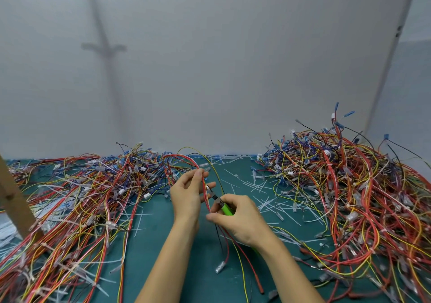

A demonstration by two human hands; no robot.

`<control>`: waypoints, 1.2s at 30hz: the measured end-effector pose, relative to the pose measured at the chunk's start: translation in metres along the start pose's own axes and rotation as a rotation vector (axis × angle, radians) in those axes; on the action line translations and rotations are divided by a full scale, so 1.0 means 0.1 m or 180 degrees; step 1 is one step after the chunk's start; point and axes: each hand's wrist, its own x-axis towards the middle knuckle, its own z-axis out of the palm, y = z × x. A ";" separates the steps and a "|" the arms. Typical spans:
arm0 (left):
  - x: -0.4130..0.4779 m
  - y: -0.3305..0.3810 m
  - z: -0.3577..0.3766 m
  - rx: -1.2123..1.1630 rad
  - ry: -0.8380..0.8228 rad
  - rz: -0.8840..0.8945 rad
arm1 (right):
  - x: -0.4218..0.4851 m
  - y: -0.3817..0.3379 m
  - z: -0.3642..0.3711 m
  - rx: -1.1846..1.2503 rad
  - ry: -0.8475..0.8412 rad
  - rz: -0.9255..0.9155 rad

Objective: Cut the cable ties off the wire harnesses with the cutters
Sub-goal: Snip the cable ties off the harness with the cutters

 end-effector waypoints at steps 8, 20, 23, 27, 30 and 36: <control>-0.06 0.04 0.04 0.0250 -0.0950 -0.0902 | 0.02 -0.04 -0.02 0.0954 0.0849 0.0069; -0.10 0.02 -0.03 0.0262 -0.2094 -0.1211 | 0.05 0.01 -0.13 0.2060 0.1472 0.0584; -0.11 -0.02 -0.02 0.0414 -0.2083 -0.0939 | 0.06 0.04 -0.15 0.2226 0.1553 0.0768; -0.12 -0.06 0.02 0.0418 -0.1802 -0.0791 | 0.08 0.04 -0.14 0.2378 0.1548 0.0929; -0.13 -0.08 0.05 0.0402 -0.1608 -0.0687 | 0.08 0.06 -0.15 0.2221 0.1397 0.0934; -0.07 -0.09 0.06 0.0446 -0.1009 -0.0370 | 0.07 0.06 -0.16 0.0257 0.1021 0.0917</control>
